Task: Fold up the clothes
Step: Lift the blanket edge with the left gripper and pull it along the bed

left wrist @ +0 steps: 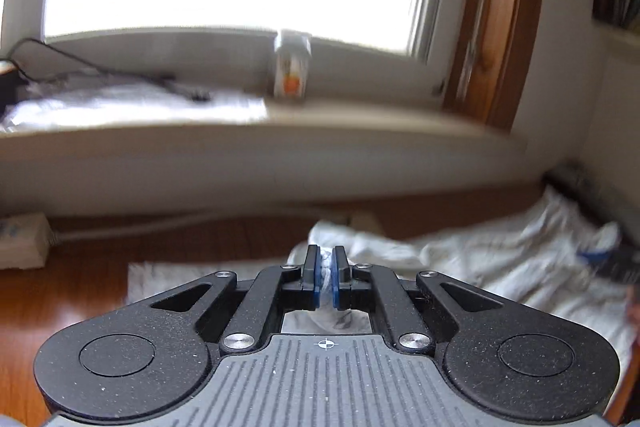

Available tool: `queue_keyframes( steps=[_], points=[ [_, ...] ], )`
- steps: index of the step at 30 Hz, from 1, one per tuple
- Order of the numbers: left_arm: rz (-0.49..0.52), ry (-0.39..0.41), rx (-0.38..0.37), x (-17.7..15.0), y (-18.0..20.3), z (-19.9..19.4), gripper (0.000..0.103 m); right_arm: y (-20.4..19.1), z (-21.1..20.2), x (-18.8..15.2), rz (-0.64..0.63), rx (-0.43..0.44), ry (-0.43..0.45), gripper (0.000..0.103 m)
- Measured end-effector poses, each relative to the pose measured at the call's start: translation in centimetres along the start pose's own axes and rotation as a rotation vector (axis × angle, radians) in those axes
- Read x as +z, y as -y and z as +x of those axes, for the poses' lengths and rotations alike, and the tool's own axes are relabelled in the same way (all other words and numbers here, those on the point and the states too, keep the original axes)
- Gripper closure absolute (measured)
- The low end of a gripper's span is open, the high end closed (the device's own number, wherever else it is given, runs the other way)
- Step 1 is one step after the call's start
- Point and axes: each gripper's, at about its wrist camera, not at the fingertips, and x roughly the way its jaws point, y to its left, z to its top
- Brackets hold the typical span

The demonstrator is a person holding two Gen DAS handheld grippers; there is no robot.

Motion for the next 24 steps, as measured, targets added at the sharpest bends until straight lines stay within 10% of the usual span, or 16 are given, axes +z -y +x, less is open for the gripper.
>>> queue_keyframes(
  steps=[8, 12, 16, 20, 24],
  points=[
    [0.009, -0.104, 0.029, -0.3, -1.3, 1.0, 0.094, -5.1, -2.6, 2.0, -0.209, 0.093, 0.043, 0.046],
    [-0.024, -0.155, 0.034, -2.8, -2.0, 2.6, 0.069, -6.5, -1.0, 2.0, -0.3, 0.088, -0.031, 0.056],
    [-0.024, -0.176, 0.038, -4.0, -2.1, 3.3, 0.069, -5.4, 0.8, 1.4, -0.3, 0.087, -0.103, 0.08],
    [-0.007, -0.146, 0.043, -4.1, -1.9, 2.8, 0.102, -4.2, -1.4, 2.1, -0.248, 0.133, -0.051, 0.095],
    [-0.008, -0.099, 0.034, -3.5, -2.0, 1.0, 0.103, -4.0, -4.9, 2.4, -0.261, 0.133, -0.016, 0.1]
  ],
)
